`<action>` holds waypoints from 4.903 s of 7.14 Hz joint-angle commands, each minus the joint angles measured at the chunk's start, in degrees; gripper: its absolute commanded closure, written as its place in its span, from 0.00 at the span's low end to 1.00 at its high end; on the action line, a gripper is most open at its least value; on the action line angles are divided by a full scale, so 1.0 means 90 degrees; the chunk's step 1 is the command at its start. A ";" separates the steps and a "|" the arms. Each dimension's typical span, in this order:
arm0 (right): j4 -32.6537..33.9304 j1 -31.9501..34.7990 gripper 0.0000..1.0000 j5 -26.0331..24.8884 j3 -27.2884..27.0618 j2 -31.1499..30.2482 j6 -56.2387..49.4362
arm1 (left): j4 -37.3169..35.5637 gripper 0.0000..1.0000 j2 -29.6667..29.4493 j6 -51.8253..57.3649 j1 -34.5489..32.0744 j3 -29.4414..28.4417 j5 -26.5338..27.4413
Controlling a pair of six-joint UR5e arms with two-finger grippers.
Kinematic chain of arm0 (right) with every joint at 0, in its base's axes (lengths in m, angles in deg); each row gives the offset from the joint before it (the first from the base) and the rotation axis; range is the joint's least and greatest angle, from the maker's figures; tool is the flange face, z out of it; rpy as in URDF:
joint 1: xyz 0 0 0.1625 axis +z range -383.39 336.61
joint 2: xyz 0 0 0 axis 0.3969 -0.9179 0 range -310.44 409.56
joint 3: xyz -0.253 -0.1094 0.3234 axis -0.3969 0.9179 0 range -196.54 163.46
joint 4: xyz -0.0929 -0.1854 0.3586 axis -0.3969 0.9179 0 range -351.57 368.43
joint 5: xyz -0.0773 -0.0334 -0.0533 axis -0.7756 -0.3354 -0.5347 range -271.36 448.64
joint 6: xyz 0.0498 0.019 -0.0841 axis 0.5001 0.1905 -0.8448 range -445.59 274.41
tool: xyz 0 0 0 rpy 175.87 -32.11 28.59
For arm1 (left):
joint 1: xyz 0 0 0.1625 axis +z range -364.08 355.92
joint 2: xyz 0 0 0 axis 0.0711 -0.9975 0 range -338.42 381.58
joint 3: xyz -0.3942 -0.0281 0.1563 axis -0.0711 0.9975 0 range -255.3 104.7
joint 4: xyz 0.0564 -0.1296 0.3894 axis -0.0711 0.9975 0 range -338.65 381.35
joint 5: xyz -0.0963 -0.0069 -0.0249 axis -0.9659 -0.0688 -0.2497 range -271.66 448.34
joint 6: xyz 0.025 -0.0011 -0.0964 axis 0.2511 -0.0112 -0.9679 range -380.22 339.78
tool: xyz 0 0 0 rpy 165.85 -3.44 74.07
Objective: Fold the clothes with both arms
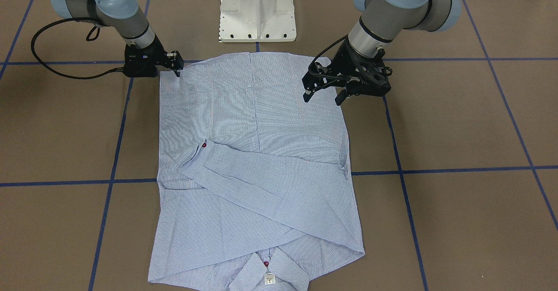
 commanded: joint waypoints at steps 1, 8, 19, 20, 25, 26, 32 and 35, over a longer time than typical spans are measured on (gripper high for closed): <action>0.0001 0.0005 0.32 0.0024 0.0060 -0.0003 0.0000 | 0.0010 0.06 0.0000 0.0000 0.0000 -0.0001 0.0000; 0.0049 0.0024 1.00 0.0034 -0.0018 -0.0003 0.0010 | 0.0000 0.11 0.0010 0.0000 -0.0019 -0.0039 0.0000; 0.0040 0.0347 1.00 0.0141 -0.0741 0.0065 0.0010 | -0.0107 0.01 0.1582 -0.1714 0.2153 0.0478 0.1276; 0.0030 0.0347 1.00 0.0141 -0.0751 0.0075 0.0010 | -0.0117 0.01 0.1582 -0.2018 0.2458 0.0478 0.1357; 0.0040 0.0386 1.00 0.0141 -0.0751 0.0084 0.0010 | -0.0703 0.04 0.1582 -0.2265 0.2862 0.0546 0.1543; 0.0040 0.0386 1.00 0.0151 -0.0751 0.0084 0.0010 | -0.0713 0.08 0.1582 -0.2265 0.2862 0.0546 0.1543; 0.0040 0.0542 1.00 0.0327 -0.0751 0.0055 0.0010 | -0.1317 0.58 0.1582 -0.2383 0.2862 0.1005 0.1533; 0.0040 0.0542 1.00 0.0327 -0.0731 0.0055 0.0010 | -0.1318 0.62 0.1582 -0.2383 0.2881 0.0976 0.1533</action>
